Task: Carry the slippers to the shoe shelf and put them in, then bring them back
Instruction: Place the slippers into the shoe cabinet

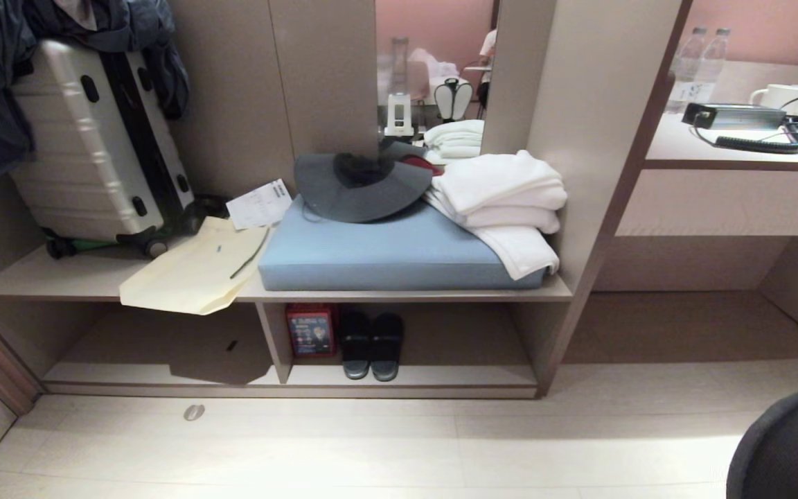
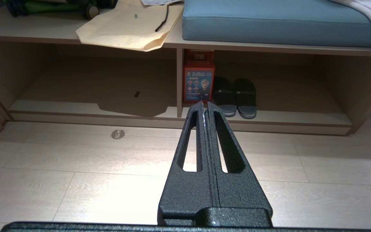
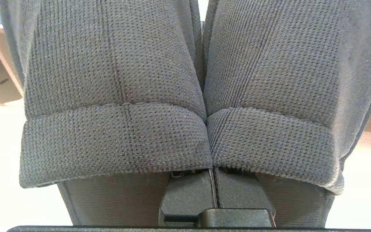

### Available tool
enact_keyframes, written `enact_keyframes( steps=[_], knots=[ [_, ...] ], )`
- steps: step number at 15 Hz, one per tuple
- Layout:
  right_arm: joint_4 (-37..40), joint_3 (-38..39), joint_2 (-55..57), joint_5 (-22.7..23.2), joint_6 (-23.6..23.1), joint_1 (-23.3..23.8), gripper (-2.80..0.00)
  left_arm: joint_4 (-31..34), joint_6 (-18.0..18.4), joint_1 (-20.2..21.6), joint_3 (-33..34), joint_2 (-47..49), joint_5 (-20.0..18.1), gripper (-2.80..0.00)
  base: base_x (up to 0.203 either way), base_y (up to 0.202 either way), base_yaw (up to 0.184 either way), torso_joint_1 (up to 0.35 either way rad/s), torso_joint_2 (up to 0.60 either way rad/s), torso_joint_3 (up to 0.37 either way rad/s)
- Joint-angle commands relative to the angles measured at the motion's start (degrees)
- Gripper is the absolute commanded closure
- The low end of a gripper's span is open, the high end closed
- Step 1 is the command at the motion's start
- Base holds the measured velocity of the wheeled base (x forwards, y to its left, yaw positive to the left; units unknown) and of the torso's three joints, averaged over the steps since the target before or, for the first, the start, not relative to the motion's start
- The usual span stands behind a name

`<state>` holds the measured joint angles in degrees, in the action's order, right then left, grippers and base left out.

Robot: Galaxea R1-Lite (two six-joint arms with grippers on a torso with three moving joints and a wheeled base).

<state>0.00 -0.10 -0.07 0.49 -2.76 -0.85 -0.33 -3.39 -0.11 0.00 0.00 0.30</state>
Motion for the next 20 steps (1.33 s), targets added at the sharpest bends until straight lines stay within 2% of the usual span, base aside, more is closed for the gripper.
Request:
enact_keyframes(
  steps=[1,8,14,20],
  knots=[
    [0.0,0.0,0.0,0.0,-0.1,0.0,0.00,0.0,0.0,0.0,0.0,0.0,0.0,0.00,0.000,0.000,0.000,0.000,0.00,0.000],
    [0.0,0.0,0.0,0.0,-0.1,0.0,0.00,0.0,0.2,0.0,0.0,0.0,0.0,0.00,0.000,0.000,0.000,0.000,0.00,0.000],
    [0.0,0.0,0.0,0.0,-0.1,0.0,0.00,0.0,0.0,0.0,0.0,0.0,0.0,0.00,0.178,0.000,-0.001,0.005,0.00,0.002],
    [0.0,0.0,0.1,0.0,-0.1,0.0,0.00,0.1,0.5,0.0,0.0,0.1,0.2,0.00,0.010,0.000,0.000,0.001,0.00,-0.046]
  ],
)
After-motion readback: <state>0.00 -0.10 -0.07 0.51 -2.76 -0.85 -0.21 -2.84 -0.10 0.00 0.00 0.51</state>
